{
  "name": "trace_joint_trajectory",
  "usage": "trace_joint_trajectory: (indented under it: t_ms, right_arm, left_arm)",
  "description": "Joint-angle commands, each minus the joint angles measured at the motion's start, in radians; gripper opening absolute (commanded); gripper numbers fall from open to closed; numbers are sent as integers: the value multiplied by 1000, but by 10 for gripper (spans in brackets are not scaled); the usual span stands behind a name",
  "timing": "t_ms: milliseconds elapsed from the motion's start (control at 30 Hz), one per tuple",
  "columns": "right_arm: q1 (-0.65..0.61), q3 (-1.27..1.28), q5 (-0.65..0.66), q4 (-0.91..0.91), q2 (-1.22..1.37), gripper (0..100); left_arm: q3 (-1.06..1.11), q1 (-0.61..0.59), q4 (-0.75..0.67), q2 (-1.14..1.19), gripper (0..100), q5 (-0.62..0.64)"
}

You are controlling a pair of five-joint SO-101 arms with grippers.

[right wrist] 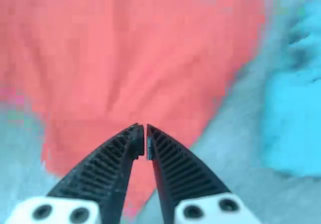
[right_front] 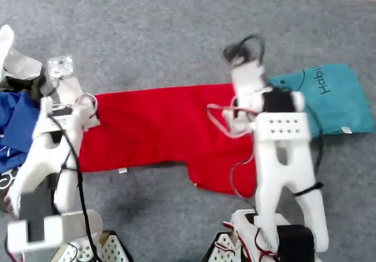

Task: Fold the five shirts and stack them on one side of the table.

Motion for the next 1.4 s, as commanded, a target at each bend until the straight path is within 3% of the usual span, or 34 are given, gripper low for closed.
trace_joint_trajectory:
  t_ms: [0,100,200,367,533,933,1367]
  right_arm:
    - [23,-105,-3,-130,19,15]
    - [25,-105,-3,-232,105,15]
    - [25,-111,-3,-316,237,15]
    - [72,-166,-3,-476,496,15]
    - [161,-321,-2,-543,710,15]
    - [232,-590,5,-523,980,15]
    - [124,-711,5,107,757,15]
  left_arm:
    - [-64,-24,133,-203,61,11]
    - [-38,-24,95,-302,61,14]
    - [48,-7,-74,-284,61,15]
    - [165,35,-341,-130,61,17]
    - [147,-4,-494,48,61,18]
    - [48,8,-463,152,60,9]
    - [97,4,-466,91,29,11]
